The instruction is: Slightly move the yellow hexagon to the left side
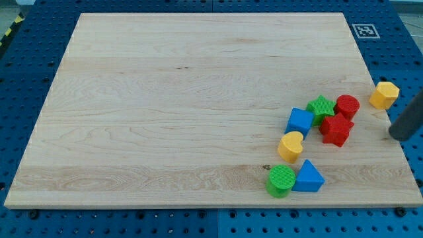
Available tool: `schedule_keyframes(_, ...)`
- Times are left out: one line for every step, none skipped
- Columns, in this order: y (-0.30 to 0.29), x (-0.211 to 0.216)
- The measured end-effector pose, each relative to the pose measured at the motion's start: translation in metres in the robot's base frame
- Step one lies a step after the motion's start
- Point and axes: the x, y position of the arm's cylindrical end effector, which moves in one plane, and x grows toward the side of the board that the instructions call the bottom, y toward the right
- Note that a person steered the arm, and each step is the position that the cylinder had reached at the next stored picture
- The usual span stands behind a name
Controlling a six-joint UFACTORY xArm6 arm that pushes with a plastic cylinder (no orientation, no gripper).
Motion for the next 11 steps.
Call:
schedule_keyframes(0.037, -0.025)
schedule_keyframes(0.036, -0.033)
schedule_keyframes(0.02, -0.088)
schedule_keyframes(0.019, -0.09)
schedule_keyframes(0.01, -0.06)
schedule_keyframes(-0.024, -0.035)
schedule_keyframes(0.006, -0.063)
schedule_keyframes(0.035, -0.064)
schedule_keyframes(0.01, -0.081)
schedule_keyframes(-0.014, -0.093)
schedule_keyframes(-0.024, -0.081)
